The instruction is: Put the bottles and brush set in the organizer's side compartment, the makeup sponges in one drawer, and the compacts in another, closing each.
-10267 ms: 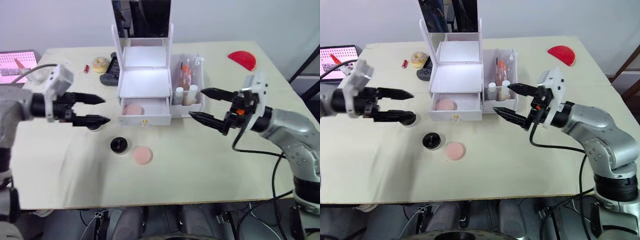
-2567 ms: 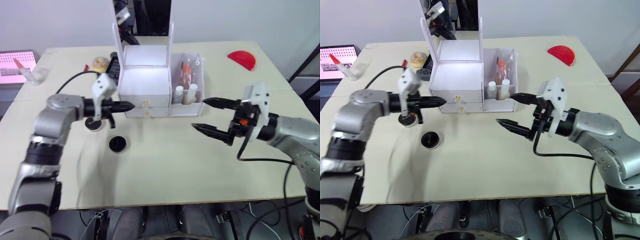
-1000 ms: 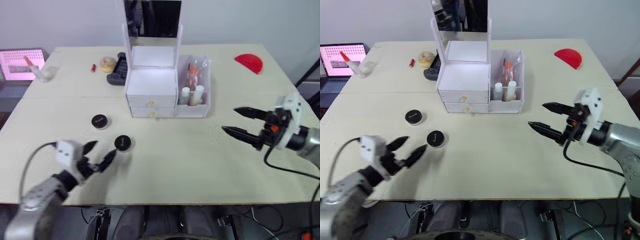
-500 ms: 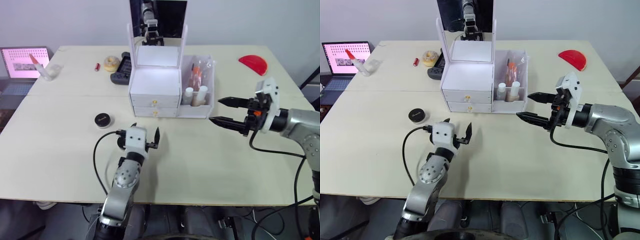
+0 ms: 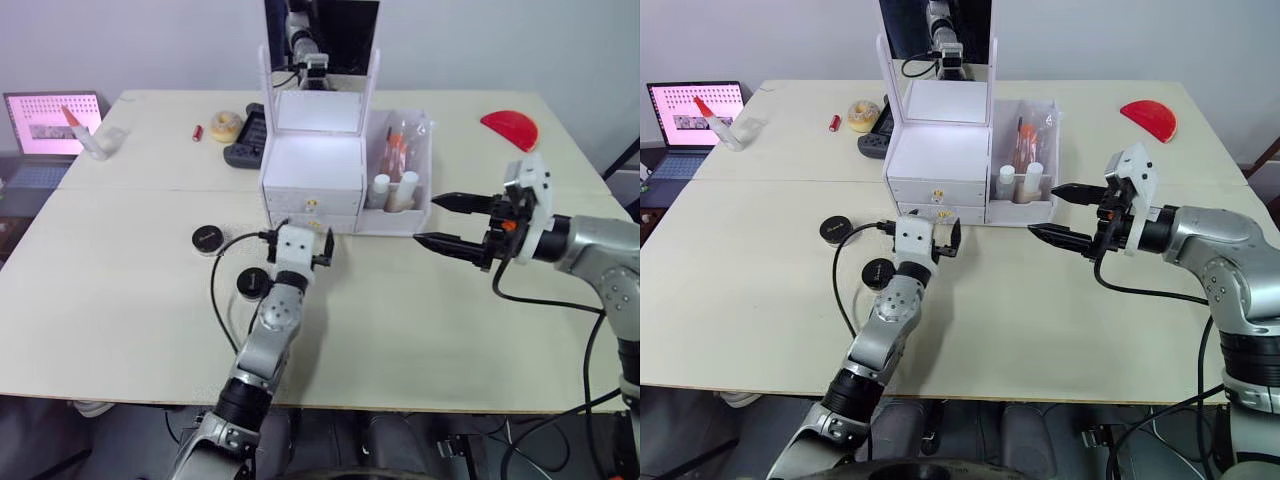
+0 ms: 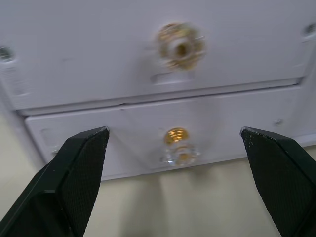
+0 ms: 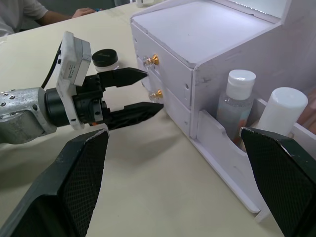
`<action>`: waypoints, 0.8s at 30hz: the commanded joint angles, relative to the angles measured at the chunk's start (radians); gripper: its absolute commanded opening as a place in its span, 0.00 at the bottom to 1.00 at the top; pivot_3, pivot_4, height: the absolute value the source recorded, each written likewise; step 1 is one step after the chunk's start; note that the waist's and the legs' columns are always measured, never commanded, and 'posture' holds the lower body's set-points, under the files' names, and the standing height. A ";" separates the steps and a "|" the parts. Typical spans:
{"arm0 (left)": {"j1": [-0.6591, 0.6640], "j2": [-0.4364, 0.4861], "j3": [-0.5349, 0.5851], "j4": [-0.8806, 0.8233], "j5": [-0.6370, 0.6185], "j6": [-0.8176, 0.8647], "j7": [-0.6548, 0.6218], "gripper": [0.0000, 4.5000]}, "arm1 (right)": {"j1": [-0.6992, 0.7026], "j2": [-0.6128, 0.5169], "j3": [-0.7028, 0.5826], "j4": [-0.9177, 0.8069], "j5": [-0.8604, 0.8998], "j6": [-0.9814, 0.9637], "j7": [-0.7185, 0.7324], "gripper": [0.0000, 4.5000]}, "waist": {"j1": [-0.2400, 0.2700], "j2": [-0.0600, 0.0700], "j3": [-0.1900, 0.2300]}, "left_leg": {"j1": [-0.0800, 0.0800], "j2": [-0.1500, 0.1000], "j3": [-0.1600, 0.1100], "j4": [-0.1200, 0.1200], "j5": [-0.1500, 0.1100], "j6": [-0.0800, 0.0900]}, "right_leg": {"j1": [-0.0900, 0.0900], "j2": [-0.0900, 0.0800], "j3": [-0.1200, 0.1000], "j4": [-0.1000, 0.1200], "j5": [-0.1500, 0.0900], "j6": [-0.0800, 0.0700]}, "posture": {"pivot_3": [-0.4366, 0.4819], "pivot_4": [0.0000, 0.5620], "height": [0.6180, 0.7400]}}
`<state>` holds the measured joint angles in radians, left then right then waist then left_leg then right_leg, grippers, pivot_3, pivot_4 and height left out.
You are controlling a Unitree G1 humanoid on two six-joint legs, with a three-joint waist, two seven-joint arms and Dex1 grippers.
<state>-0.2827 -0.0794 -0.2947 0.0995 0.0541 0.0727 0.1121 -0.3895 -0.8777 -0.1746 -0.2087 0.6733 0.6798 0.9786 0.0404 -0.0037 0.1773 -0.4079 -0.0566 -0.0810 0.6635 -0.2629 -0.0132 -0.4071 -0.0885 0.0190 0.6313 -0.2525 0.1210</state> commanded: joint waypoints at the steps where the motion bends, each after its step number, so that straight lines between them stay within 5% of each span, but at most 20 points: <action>1: -0.010 -0.092 -0.008 -0.007 -0.018 -0.026 0.001 0.99 | 0.001 0.002 -0.041 -0.036 0.014 -0.007 -0.009 1.00 | 0.000 0.000 0.000 | 0.000 0.000 0.000 0.000 0.000 0.000 | 0.000 0.000 0.000 0.000 0.000 0.000 | 0.48 0.27 1.00; 13: -0.026 -0.086 0.001 0.037 -0.036 0.020 0.022 0.99 | 0.019 0.000 -0.053 -0.046 0.016 -0.012 -0.018 1.00 | 0.000 0.000 0.000 | 0.000 0.000 0.000 0.000 0.000 0.000 | 0.000 0.000 0.000 0.000 0.000 0.000 | 0.48 0.27 1.00; 17: -0.028 -0.082 0.003 0.034 -0.039 0.022 0.028 0.71 | 0.016 0.003 -0.048 -0.039 0.013 -0.017 -0.017 1.00 | 0.000 0.000 0.000 | 0.000 0.000 0.000 0.000 0.000 0.000 | 0.000 0.000 0.000 0.000 0.000 0.000 | 0.48 0.27 1.00; 22: -0.024 -0.082 0.009 0.028 -0.041 0.010 0.039 0.10 | 0.016 0.005 -0.040 -0.035 0.009 -0.022 -0.013 1.00 | 0.001 0.000 0.000 | 0.000 0.000 0.000 0.000 0.000 0.000 | 0.000 0.000 0.000 0.000 0.000 0.000 | 0.48 0.27 1.00; 24: -0.022 -0.084 0.010 0.027 -0.042 0.013 0.041 0.05 | 0.015 0.006 -0.038 -0.035 0.011 -0.022 -0.012 1.00 | 0.000 0.000 0.000 | 0.000 0.000 0.000 0.000 0.000 0.000 | 0.000 0.000 0.000 0.000 0.000 0.000 | 0.48 0.27 1.00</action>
<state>-0.3096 -0.0875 -0.2788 0.1515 0.0113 0.0997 0.1505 -0.3655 -0.8758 -0.1925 -0.2294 0.6798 0.6714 0.9621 0.0408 -0.0037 0.1773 -0.4078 -0.0568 -0.0810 0.6638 -0.2628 -0.0132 -0.4068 -0.0884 0.0191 0.6313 -0.2523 0.1211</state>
